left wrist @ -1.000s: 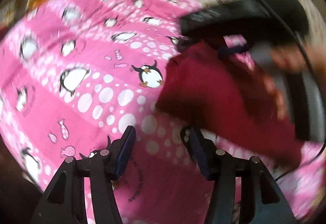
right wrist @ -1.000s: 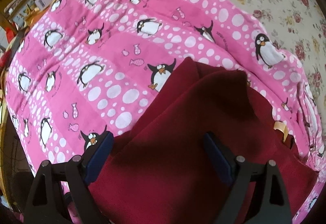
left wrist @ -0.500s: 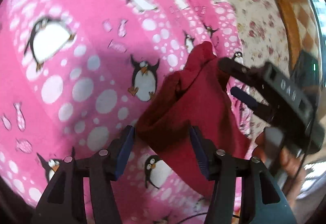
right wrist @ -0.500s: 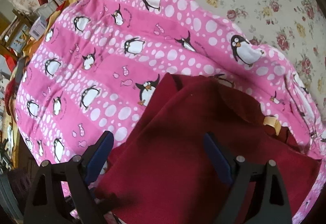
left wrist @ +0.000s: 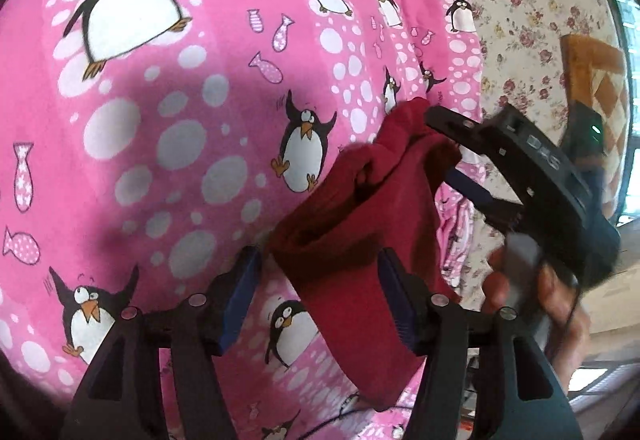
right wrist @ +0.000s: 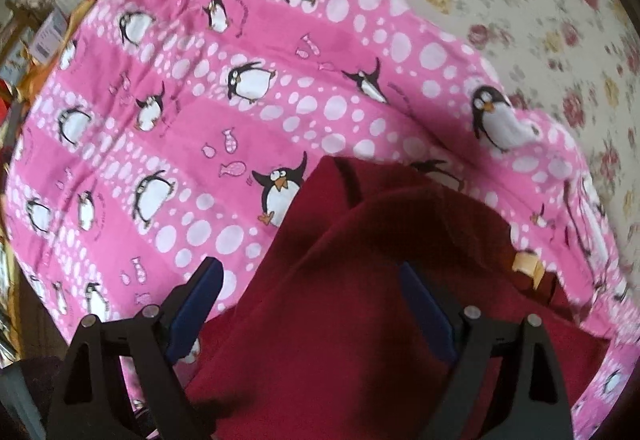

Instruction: Fold small clothes

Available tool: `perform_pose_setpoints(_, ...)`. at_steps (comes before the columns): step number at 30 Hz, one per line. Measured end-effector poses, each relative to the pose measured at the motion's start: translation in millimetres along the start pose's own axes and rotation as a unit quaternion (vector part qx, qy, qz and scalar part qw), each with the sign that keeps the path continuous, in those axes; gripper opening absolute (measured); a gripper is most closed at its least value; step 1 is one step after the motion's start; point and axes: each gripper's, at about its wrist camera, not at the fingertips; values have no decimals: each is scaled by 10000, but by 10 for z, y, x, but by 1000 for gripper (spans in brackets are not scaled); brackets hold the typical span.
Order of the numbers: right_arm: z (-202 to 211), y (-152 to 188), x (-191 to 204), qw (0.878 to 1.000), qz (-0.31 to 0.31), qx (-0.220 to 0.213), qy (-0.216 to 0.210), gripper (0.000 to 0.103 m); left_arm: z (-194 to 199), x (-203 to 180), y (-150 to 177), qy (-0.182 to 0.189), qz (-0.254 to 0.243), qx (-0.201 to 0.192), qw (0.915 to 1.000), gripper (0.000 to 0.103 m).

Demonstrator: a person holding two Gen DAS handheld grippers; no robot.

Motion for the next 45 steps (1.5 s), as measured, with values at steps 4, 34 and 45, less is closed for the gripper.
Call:
perform_pose_setpoints(4,-131,-128,95,9994,157,82,287,92,2,16,27,125,1,16,9999,41)
perform_pose_setpoints(34,-475,-283,191,9923,158,630,1054,94,-27,29,11,509,-105,468,9976,45)
perform_pose_setpoints(45,-22,-292,126,9949,180,452,878,94,-60,-379,-64,-738,-2020,89,9766,45)
Point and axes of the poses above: each gripper's, at about its wrist camera, not at the fingertips, and z roughly against the way its jaws point, x to its left, y to its underside, and after that the axes turned 12 degrees about -z, right-handed
